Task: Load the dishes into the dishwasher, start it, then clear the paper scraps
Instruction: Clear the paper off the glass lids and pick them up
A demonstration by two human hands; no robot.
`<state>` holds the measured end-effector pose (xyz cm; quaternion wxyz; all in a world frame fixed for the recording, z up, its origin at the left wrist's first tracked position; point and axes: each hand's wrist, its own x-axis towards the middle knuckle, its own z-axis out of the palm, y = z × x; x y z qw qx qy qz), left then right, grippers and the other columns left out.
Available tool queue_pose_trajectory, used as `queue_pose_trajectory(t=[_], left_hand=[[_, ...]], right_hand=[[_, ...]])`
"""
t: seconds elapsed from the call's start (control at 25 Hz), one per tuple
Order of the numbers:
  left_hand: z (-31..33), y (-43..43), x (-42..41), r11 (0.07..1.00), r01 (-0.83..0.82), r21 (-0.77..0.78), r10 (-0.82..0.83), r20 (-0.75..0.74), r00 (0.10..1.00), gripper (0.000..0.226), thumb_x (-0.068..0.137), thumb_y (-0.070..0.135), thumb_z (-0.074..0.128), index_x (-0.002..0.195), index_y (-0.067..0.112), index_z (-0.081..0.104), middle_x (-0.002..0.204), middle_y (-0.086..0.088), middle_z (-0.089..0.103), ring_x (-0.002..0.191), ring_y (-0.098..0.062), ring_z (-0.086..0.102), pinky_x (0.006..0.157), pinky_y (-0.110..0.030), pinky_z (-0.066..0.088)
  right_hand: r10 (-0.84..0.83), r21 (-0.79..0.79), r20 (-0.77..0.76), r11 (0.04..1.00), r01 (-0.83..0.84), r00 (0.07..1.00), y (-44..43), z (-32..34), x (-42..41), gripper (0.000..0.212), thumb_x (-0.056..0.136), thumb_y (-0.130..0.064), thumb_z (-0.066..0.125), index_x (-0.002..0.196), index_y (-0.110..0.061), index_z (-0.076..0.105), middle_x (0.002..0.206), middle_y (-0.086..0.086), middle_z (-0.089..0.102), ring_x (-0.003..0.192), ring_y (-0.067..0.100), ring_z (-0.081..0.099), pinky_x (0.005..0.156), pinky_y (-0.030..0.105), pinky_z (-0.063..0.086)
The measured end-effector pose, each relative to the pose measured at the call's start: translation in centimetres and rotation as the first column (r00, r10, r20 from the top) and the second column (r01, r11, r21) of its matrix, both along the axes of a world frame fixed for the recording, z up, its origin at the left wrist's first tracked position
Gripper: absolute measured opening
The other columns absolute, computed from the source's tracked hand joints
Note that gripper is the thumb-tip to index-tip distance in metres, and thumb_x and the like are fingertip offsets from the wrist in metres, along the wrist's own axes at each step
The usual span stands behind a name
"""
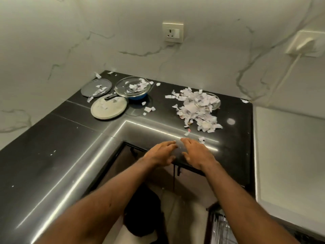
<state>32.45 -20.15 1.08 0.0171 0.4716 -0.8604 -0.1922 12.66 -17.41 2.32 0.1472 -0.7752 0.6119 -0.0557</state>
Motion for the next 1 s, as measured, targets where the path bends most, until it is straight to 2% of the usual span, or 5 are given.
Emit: queue_pose_trajectory(t=[0.2,0.4,0.68,0.8,1.0], left_hand=[[-0.6,-10.8,9.1,0.930,-0.318,0.182,0.349,-0.173,0.921,0.043,0.097,0.039,0.066,0.136,0.023,0.061,0.129,-0.002,0.068,0.114,-0.016,0.066,0.101,-0.034,0.053],[-1.5,-20.0,13.3,0.754,-0.549,0.360,0.655,-0.349,0.670,0.049,0.094,0.046,0.069,0.134,0.019,0.062,0.117,0.001,0.071,0.107,-0.016,0.068,0.099,-0.032,0.053],[0.0,-28.3,15.8,0.306,-0.362,0.880,0.885,-0.404,-0.232,0.045,0.094,0.041,0.073,0.117,0.004,0.063,0.102,-0.013,0.065,0.093,-0.022,0.069,0.084,-0.031,0.060],[0.0,-30.0,16.2,0.270,-0.253,0.929,0.875,-0.347,-0.338,0.059,0.093,0.036,0.076,0.136,0.000,0.056,0.119,-0.020,0.063,0.106,-0.030,0.070,0.093,-0.037,0.061],[-0.2,-32.3,16.1,0.248,-0.237,0.939,0.848,-0.329,-0.416,0.041,0.095,0.025,0.075,0.126,0.001,0.064,0.117,-0.021,0.072,0.096,-0.026,0.073,0.079,-0.032,0.063]], right_hand=[[-0.080,0.132,-0.172,0.986,0.104,0.982,-11.7,-0.7,5.7,0.090,0.089,-0.042,0.079,0.160,-0.023,0.027,0.171,0.010,0.018,0.150,0.036,0.034,0.114,0.056,0.042],[-0.041,0.319,-0.346,0.934,0.158,0.937,-20.0,-1.9,10.1,0.120,0.077,-0.029,0.092,0.166,-0.027,0.010,0.173,0.014,0.001,0.157,0.045,0.010,0.115,0.070,0.035],[0.012,0.485,-0.362,0.857,0.177,0.932,-23.1,-1.8,10.9,0.128,0.075,-0.015,0.094,0.166,-0.034,0.007,0.172,0.018,0.006,0.152,0.053,0.022,0.113,0.062,0.040],[0.004,0.498,-0.356,0.847,0.187,0.934,-23.5,-2.4,11.1,0.129,0.076,-0.012,0.092,0.167,-0.035,0.003,0.173,0.017,-0.005,0.153,0.054,0.016,0.115,0.063,0.038],[-0.078,0.525,-0.304,0.818,0.235,0.949,-23.6,-3.1,11.7,0.108,0.092,-0.022,0.078,0.167,-0.028,0.001,0.171,0.024,-0.002,0.151,0.053,0.022,0.109,0.056,0.045]])
